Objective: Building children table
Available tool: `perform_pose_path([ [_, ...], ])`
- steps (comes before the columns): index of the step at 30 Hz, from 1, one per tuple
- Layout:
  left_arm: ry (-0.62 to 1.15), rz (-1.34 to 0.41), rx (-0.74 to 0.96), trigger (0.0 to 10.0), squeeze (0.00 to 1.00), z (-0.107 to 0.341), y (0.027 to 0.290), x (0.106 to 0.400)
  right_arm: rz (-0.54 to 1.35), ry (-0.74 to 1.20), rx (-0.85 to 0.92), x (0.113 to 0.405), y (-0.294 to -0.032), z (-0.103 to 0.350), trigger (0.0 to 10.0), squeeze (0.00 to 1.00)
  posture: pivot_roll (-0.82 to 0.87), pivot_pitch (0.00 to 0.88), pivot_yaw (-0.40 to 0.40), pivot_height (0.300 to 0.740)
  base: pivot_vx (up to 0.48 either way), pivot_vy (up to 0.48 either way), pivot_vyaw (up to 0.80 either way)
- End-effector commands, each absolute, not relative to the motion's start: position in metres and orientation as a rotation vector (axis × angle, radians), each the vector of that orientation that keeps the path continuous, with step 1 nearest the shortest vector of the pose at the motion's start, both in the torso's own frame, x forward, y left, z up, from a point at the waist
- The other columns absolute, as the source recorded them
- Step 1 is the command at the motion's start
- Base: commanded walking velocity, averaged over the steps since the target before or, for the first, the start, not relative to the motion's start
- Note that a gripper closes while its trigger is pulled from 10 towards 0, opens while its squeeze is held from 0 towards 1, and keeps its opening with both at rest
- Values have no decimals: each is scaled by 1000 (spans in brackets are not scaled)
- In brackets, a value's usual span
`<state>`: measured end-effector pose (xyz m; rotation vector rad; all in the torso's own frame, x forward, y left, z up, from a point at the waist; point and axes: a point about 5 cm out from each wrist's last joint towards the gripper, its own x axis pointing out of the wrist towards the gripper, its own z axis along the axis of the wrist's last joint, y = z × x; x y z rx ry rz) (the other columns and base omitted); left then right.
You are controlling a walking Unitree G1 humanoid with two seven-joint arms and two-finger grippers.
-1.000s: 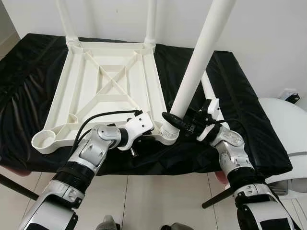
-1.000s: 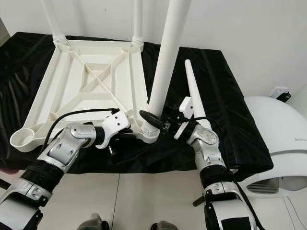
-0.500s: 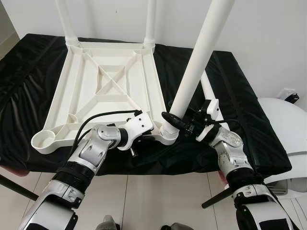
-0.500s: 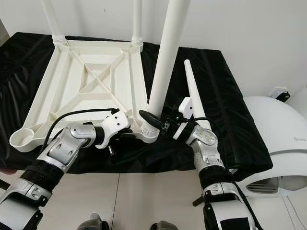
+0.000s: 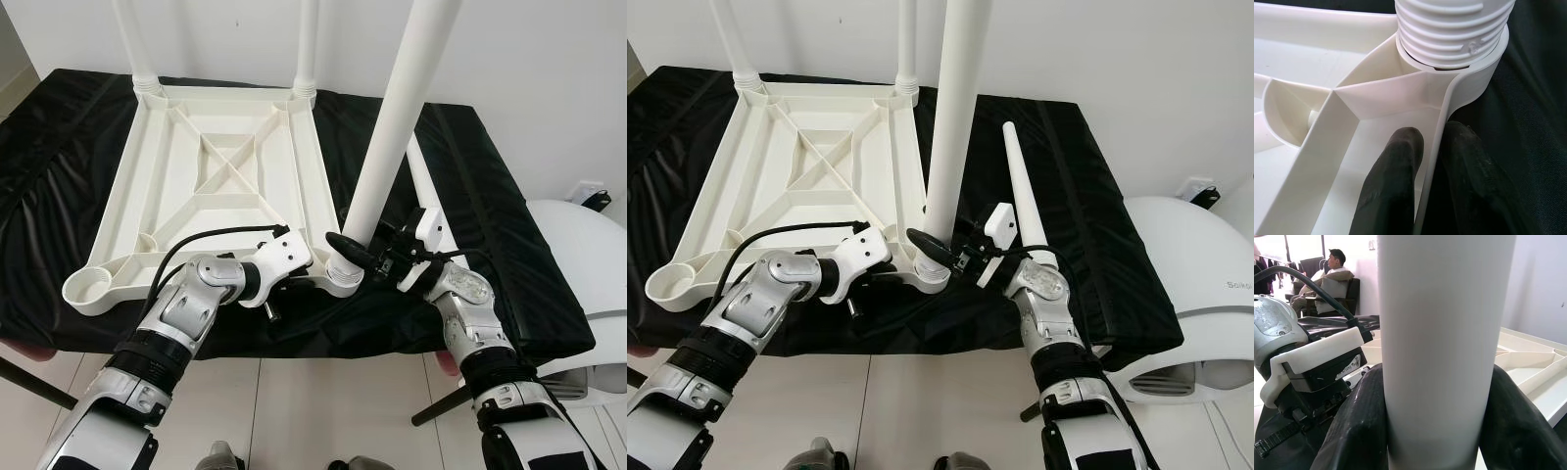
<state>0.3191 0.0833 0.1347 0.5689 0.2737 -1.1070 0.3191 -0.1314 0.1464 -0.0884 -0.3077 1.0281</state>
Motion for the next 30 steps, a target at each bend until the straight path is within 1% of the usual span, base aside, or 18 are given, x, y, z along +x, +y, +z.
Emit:
perform_pose_path([
  [1, 223, -1095, 574, 10000, 0, 142, 80, 319, 999, -65, -63, 310, -138, 101, 10000, 0, 32, 68, -39, 740, 0, 0, 0],
  [5, 224, -1095, 575, 10000, 0, 142, 80, 319, 973, -61, -55, 311, -139, 101, 10000, 0, 31, 69, -39, 740, 0, 0, 0],
  [11, 223, -1099, 575, 10000, 0, 143, 79, 319, 898, -11, 3, 318, -146, 99, 10000, 0, 29, 70, -38, 740, 0, 0, 0],
  [30, 218, -1100, 573, 10000, 0, 142, 77, 318, 867, 3, 11, 319, -147, 94, 10000, 0, 33, 53, -46, 740, 0, 0, 0],
])
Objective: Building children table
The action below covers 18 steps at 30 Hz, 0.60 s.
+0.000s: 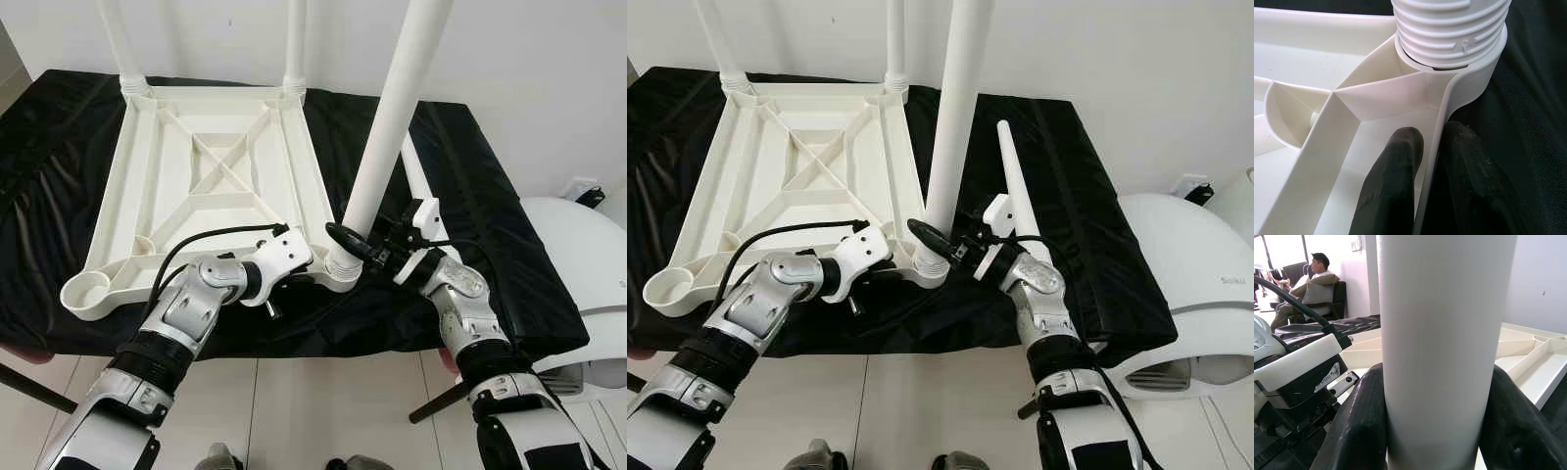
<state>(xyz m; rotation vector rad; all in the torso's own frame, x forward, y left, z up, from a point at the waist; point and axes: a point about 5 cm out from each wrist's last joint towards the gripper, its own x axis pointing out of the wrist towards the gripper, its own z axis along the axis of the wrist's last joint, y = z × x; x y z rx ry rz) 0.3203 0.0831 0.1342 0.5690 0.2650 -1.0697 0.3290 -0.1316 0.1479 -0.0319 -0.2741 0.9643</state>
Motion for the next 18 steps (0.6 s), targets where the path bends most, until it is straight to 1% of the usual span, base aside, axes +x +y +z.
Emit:
perform_pose_path([
  [1, 218, -1100, 573, 10000, 0, 142, 77, 318, 867, 3, 11, 319, -147, 94, 10000, 0, 33, 53, -46, 740, 0, 0, 0],
  [7, 219, -1098, 574, 10000, 0, 142, 77, 318, 831, 11, 12, 316, -150, 89, 10000, 0, 30, 50, -47, 740, 0, 0, 0],
  [18, 216, -1097, 575, 10000, 0, 143, 77, 319, 768, -36, 21, 309, -143, 89, 10000, 0, 26, 57, -47, 740, 0, 0, 0],
])
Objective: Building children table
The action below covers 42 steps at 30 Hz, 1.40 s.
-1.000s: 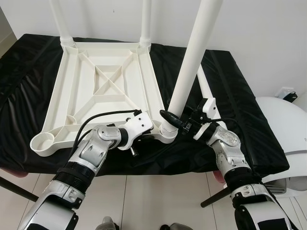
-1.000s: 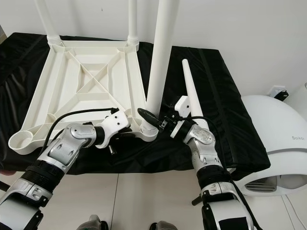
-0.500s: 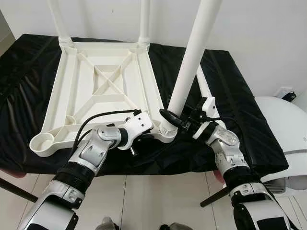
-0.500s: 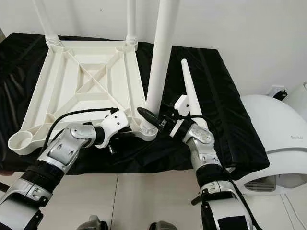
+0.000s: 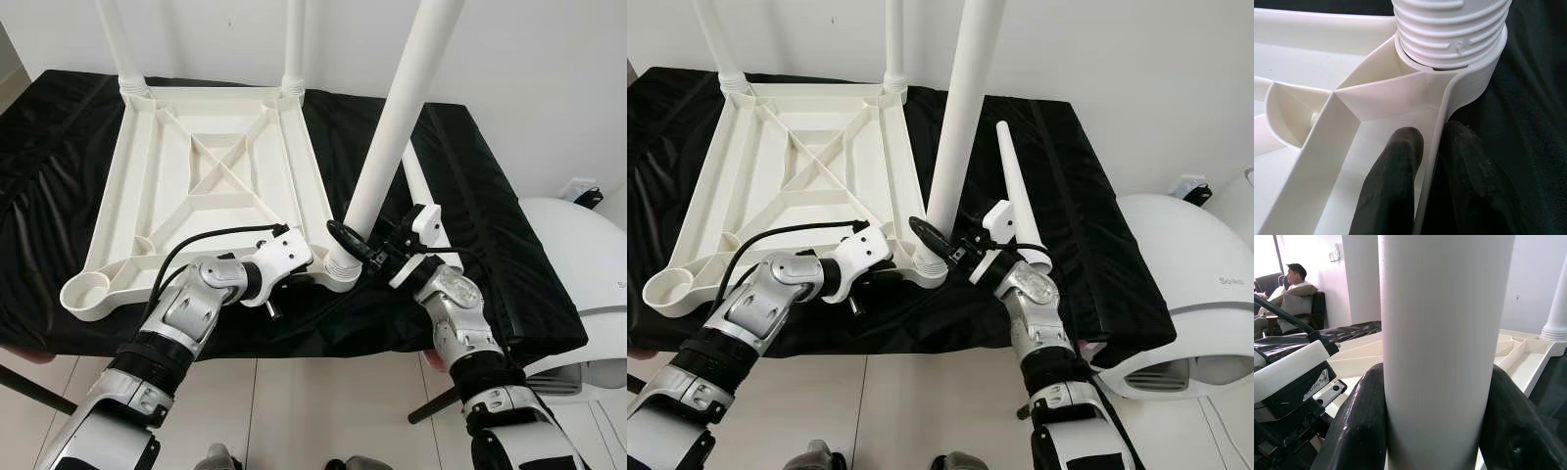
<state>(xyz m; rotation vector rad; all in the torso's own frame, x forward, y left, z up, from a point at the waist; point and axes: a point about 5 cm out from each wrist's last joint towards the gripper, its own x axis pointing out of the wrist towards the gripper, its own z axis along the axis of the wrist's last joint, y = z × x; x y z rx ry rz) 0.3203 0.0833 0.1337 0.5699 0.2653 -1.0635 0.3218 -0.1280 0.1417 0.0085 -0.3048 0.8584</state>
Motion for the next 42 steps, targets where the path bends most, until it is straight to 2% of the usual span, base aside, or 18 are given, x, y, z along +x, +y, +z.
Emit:
perform_pose_path([
  [1, 216, -1097, 575, 10000, 0, 143, 77, 319, 768, -36, 21, 309, -143, 89, 10000, 0, 26, 57, -47, 740, 0, 0, 0],
  [42, 209, -1104, 574, 10000, 0, 144, 76, 319, 456, -128, -27, 297, -131, 100, 10000, 0, 21, 69, -47, 740, 0, 0, 0],
])
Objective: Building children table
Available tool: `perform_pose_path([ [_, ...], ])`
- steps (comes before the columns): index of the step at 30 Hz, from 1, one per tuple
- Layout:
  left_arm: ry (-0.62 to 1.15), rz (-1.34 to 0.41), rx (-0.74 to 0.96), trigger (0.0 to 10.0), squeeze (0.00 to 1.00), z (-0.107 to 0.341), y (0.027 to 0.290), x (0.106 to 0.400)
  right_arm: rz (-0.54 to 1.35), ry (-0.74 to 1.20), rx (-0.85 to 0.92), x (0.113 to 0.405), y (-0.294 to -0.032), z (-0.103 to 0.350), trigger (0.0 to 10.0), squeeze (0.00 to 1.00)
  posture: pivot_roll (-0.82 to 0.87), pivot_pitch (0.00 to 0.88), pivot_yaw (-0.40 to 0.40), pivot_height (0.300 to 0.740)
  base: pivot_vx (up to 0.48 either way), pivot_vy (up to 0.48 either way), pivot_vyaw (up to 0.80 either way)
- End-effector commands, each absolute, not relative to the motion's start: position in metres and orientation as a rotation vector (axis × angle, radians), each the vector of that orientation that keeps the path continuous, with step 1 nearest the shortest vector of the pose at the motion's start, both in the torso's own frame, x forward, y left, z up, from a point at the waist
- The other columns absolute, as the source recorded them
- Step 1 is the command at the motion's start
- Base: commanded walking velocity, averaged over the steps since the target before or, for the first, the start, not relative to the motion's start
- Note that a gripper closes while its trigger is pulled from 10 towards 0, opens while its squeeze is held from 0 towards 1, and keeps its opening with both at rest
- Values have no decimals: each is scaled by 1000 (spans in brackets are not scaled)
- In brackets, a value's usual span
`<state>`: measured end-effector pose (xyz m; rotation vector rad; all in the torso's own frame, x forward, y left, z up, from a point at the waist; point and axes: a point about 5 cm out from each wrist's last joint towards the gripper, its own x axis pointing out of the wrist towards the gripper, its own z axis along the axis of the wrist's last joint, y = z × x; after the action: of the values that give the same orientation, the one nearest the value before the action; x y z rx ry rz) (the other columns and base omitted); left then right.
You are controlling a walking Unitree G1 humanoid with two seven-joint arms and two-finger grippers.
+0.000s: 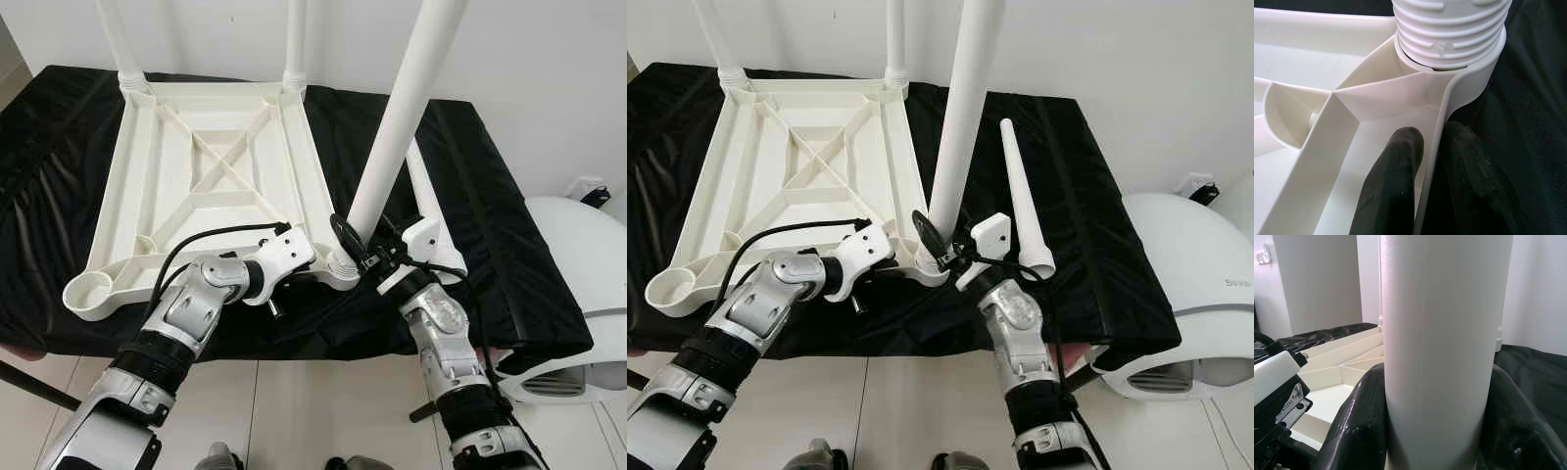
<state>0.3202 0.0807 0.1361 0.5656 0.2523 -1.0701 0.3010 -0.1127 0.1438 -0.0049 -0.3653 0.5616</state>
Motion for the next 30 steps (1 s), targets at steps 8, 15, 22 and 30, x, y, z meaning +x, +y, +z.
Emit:
perform_pose_path([
  [8, 210, -1108, 574, 10000, 0, 144, 76, 318, 350, -131, -35, 297, -129, 101, 10000, 0, 20, 68, -47, 740, 0, 0, 0],
  [15, 209, -1109, 575, 10000, 0, 144, 75, 318, 231, -121, -34, 300, -130, 103, 10000, 0, 21, 64, -47, 740, 0, 0, 0],
  [22, 207, -1111, 580, 10000, 0, 145, 75, 319, 144, -105, -23, 300, -127, 104, 10000, 0, 25, 53, -45, 740, 0, 0, 0],
  [30, 207, -1112, 583, 10000, 0, 145, 75, 319, 112, -94, -19, 299, -125, 102, 10000, 0, 25, 45, -44, 740, 0, 0, 0],
])
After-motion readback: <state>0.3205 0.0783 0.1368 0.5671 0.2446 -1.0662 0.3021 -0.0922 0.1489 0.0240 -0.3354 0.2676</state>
